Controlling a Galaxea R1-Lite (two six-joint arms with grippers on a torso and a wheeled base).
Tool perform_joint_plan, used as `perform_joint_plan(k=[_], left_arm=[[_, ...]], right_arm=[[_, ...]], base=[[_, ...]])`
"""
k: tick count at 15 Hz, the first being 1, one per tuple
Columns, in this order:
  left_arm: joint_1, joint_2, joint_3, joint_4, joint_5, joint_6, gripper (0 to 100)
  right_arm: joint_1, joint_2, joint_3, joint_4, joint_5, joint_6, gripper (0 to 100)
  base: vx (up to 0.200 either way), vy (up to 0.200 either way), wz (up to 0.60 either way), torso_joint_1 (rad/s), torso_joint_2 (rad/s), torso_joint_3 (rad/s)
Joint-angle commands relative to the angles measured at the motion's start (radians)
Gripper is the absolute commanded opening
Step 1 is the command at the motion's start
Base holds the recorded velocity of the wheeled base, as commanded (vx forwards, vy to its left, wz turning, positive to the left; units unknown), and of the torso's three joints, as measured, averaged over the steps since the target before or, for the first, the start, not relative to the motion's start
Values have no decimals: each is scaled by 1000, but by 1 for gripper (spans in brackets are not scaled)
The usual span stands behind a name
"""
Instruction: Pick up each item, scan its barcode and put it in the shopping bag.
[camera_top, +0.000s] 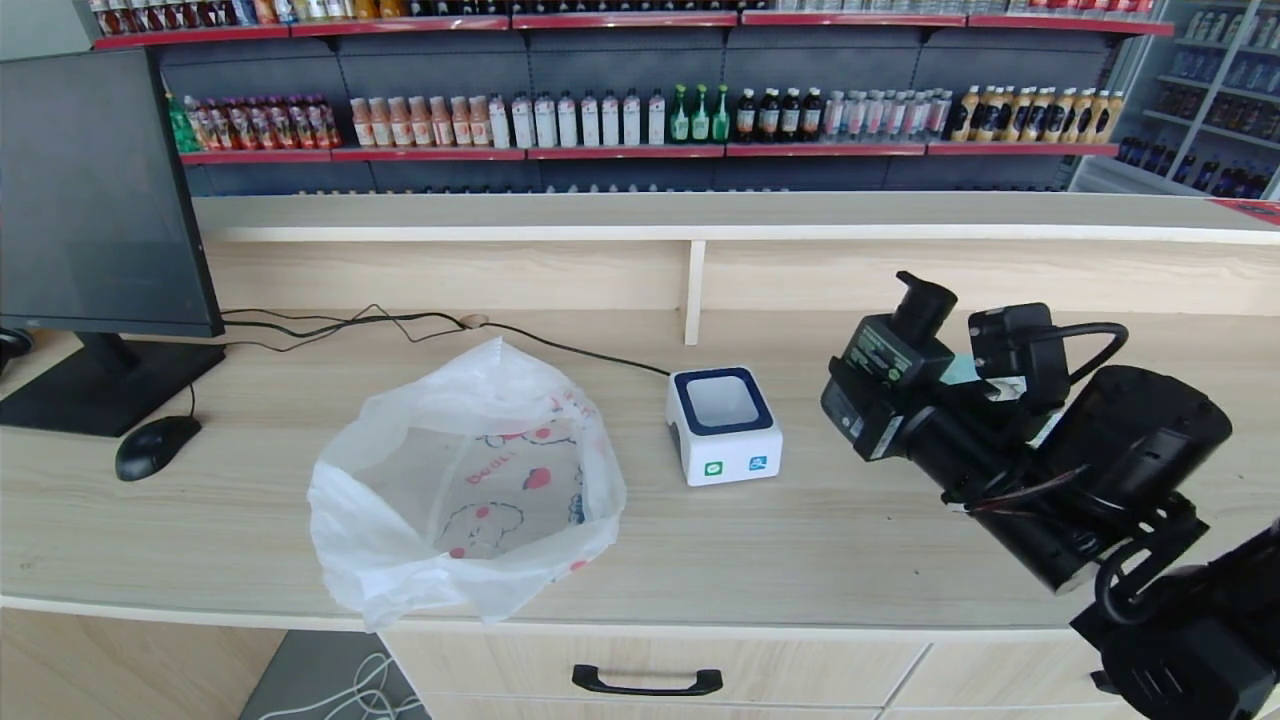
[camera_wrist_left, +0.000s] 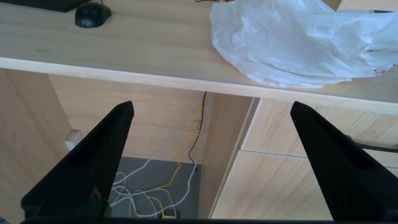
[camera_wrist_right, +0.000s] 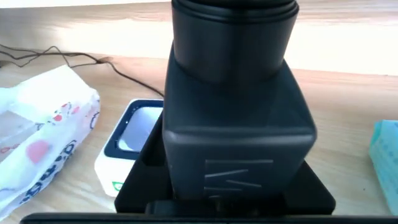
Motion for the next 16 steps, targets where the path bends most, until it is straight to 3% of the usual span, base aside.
perform_joint_plan(k=[1,4,8,11,16], left_arm=[[-1,0,0,0,1,0,100],[-1,0,0,0,1,0,100],[-1,0,0,0,1,0,100],[-1,0,0,0,1,0,100],[-1,0,0,0,1,0,100]], right_arm=[[88,-78,52,-2,22,-3,0],[160,-109,83,-4,42,-3,0],[230,-147,147,-25,155,19,0],[356,-141,92,-57,160,178,0],[408,-136,28,-68,163,364,0]], base=[[0,0,0,0,0,0],[0,0,0,0,0,0],[0,0,0,0,0,0],[0,0,0,0,0,0],[0,0,0,0,0,0]])
